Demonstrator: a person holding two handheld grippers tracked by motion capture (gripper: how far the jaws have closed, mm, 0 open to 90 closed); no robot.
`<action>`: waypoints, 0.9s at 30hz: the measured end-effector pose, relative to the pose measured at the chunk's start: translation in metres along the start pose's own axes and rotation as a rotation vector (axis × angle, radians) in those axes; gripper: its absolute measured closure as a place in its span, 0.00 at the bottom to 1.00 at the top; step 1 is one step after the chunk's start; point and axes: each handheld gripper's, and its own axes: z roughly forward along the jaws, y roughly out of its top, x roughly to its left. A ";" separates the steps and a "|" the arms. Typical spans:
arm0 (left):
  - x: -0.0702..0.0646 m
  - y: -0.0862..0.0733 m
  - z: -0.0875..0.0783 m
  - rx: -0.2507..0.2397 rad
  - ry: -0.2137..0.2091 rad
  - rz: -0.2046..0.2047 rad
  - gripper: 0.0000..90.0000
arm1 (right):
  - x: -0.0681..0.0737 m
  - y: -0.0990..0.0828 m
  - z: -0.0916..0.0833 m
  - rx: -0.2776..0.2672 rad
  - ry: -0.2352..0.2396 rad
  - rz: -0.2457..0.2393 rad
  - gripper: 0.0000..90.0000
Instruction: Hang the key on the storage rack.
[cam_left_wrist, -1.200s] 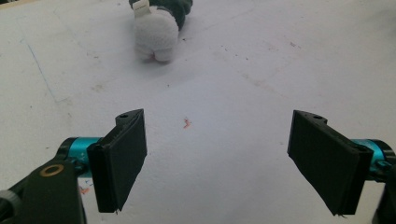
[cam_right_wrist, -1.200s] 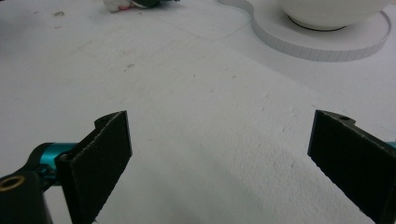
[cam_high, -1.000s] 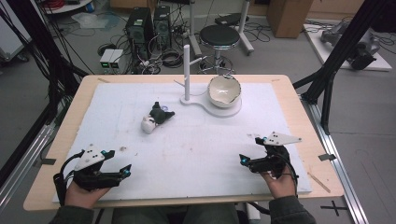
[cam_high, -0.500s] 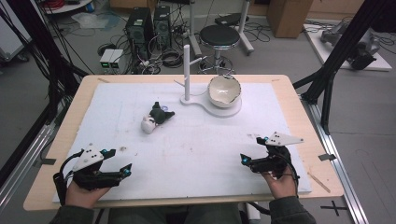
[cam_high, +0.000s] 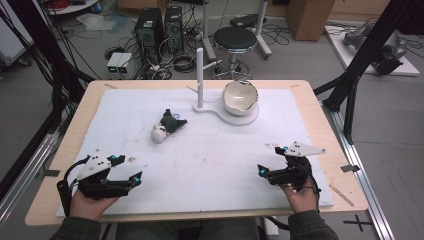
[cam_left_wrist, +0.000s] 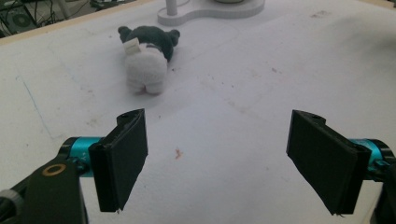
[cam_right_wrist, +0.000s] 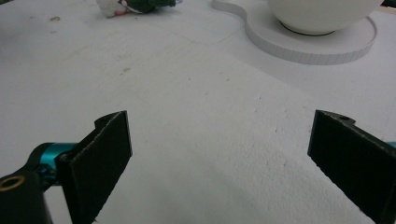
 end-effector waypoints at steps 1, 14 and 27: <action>0.000 0.003 0.001 -0.010 -0.008 -0.004 0.23 | 0.000 0.001 0.001 0.001 0.002 0.000 0.06; 0.003 0.023 0.024 -0.005 -0.038 -0.003 0.26 | -0.001 0.001 0.002 0.006 -0.002 -0.006 0.06; 0.022 0.045 0.048 0.044 -0.013 -0.019 0.30 | -0.004 0.002 0.002 -0.006 -0.004 -0.002 0.06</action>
